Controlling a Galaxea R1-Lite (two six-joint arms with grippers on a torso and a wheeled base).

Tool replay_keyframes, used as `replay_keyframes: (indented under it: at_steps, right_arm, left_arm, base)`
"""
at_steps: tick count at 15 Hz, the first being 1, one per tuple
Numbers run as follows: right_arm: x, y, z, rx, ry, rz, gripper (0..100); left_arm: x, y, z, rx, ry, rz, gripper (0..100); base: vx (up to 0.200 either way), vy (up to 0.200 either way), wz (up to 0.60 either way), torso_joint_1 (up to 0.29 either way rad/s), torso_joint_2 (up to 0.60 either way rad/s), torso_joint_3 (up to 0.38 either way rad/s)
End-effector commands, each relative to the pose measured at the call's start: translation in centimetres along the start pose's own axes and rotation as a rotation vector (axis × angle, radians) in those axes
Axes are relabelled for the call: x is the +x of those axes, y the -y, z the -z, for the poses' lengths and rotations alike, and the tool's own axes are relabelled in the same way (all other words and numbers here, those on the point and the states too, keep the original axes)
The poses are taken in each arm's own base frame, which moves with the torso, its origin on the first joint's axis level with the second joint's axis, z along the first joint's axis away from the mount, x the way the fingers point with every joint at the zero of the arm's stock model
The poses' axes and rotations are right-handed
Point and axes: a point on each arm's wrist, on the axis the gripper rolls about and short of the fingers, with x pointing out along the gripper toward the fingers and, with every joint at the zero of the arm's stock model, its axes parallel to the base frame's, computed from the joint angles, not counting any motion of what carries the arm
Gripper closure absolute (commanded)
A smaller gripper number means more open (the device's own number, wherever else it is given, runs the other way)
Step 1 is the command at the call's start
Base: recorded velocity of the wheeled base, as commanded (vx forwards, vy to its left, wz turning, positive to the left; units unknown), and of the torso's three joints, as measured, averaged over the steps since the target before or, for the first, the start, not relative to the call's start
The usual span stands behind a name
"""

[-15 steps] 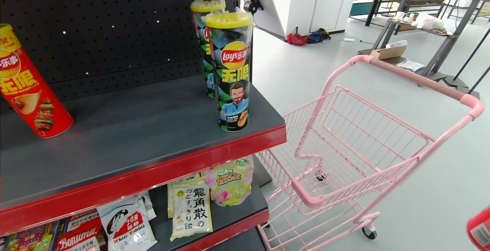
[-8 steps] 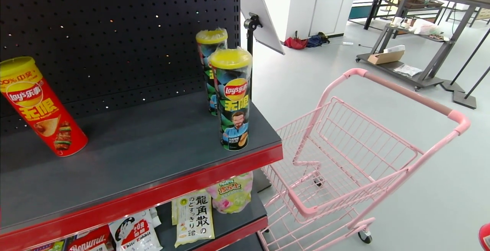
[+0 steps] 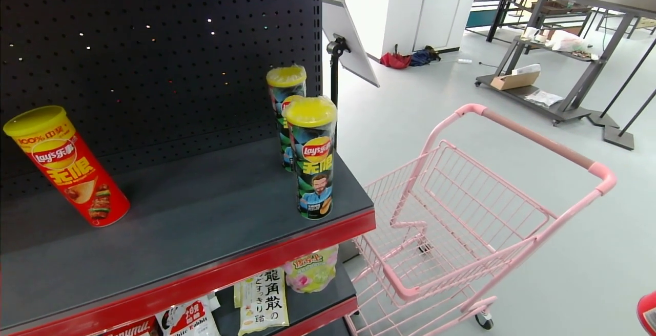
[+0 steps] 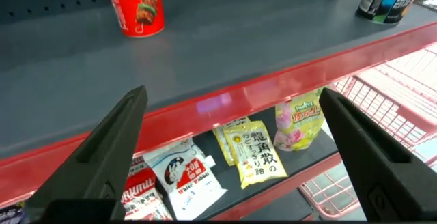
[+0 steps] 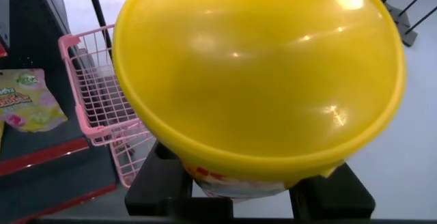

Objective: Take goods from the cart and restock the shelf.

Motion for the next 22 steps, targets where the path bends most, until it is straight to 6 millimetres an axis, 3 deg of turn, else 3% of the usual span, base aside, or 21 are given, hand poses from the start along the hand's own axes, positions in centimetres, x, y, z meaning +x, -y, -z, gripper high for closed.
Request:
replay_keyframes:
  at_steps: [1, 7, 12, 17, 22]
  right_arm:
    - [0.6, 0.0, -0.7, -0.004, -0.014, -0.013, 100]
    - [1.1, 0.0, -1.4, -0.004, -0.023, -0.003, 100]
    - [1.2, -0.1, -0.6, -0.008, -0.041, -0.004, 100]
    - [1.1, -0.3, 0.5, -0.009, -0.056, -0.008, 100]
    - [-0.9, -0.6, 3.9, 0.036, 0.003, -0.020, 100]
  left_arm:
    - [0.0, 0.0, 0.0, 0.000, -0.001, 0.000, 0]
    - [0.0, 0.0, 0.0, 0.000, -0.001, 0.000, 0]
    - [0.0, 0.0, 0.0, 0.000, -0.001, 0.000, 0]
    - [0.0, 0.0, 0.0, 0.000, -0.001, 0.000, 0]
    - [0.0, 0.0, 0.0, 0.000, -0.001, 0.000, 0]
  base:
    - [0.000, 0.000, 0.00, 0.168, -0.36, -0.222]
    - [0.000, 0.000, 0.00, 0.135, -0.31, -0.170]
    - [0.000, 0.000, 0.60, 0.009, -0.01, -0.007]
    - [0.000, 0.000, 0.60, 0.008, 0.00, 0.002]
    - [0.000, 0.000, 0.00, 0.000, 0.00, 0.000]
